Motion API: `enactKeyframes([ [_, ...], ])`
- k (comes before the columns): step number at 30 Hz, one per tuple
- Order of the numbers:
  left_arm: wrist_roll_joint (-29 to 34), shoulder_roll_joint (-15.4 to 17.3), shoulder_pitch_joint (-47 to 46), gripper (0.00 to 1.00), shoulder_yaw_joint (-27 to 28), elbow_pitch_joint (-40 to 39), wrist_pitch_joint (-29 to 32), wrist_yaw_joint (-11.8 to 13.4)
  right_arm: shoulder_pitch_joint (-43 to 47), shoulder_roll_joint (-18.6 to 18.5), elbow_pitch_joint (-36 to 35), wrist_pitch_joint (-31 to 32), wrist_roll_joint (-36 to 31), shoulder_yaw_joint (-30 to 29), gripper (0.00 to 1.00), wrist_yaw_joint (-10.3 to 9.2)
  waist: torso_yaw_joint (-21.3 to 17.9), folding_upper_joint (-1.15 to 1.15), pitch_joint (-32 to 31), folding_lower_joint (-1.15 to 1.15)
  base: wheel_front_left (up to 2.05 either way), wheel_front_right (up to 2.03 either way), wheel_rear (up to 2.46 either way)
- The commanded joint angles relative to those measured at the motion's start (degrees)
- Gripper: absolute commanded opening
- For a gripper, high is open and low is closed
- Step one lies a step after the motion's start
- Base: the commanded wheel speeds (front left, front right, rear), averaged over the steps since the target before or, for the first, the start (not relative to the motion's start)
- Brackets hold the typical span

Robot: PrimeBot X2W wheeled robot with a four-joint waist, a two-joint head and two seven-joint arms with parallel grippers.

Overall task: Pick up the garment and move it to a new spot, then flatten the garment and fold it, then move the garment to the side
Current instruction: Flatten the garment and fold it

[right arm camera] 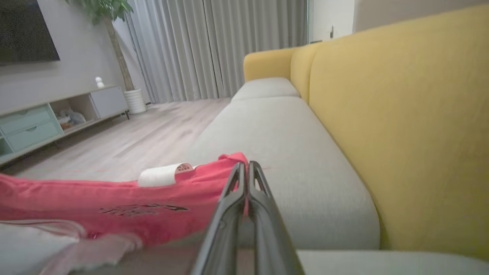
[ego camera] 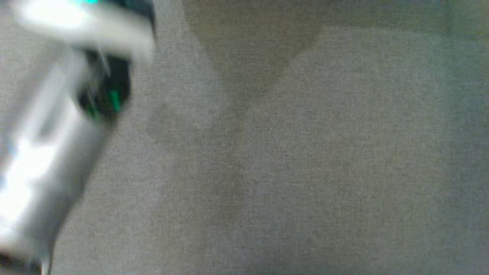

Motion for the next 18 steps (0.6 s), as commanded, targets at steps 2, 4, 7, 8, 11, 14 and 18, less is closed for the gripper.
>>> enactKeyframes([
  [2, 0.15, 6.4, 10.35, 0.0, -3.04, -4.6, -2.95, -0.34, 8.72, -2.94, -1.3, -3.26, 0.85, 0.78, 0.0, -0.05, 0.12, 0.0, -2.73, 0.0, 0.0, 0.0, 0.0],
  [4, 0.43, 7.92, 18.05, 0.0, -5.63, -5.39, -4.46, -0.34, 15.07, -3.67, -1.0, -4.77, 1.85, 0.59, 0.0, -0.05, 0.1, 0.0, -4.39, 0.0, 0.0, 0.0, 0.0],
  [7, 0.69, 8.52, 28.45, 0.0, -7.63, -5.71, -5.78, -0.34, 24.3, -4.64, -0.85, -6.73, 3.3, -0.16, 0.0, -0.05, 0.0, 0.0, -6.95, 0.0, 0.0, 0.0, 0.0],
  [8, 1.04, 8.52, 31.53, 0.0, -7.94, -5.75, -6.0, -0.34, 27.25, -4.99, -0.99, -7.49, 3.37, -0.46, 0.0, -0.05, -0.04, 0.0, -7.82, 0.0, 0.0, 0.0, 0.0],
  [11, 1.13, 7.58, 40.26, 0.0, -7.61, -6.63, -6.33, -0.12, 35.66, -5.08, -2.01, -8.92, 3.79, -1.71, 0.0, -0.05, -0.3, 0.0, -10.29, 0.0, 0.0, 0.0, 0.0],
  [14, 1.32, 6.7, 45.52, 0.0, -5.97, -8.19, -6.39, 0.51, 40.76, -4.76, -3.44, -9.41, 3.99, -2.65, 0.0, -0.05, -0.51, 0.0, -11.64, 0.0, 0.0, 0.0, 0.0],
  [18, 2.49, 5.78, 54.88, 0.0, -2.43, -12.56, -6.41, 1.56, 49.77, -3.89, -7.3, -9.59, 3.83, -4.9, 0.0, -0.05, -1.12, 0.0, -13.82, 0.0, 0.0, 0.0, 0.0],
])
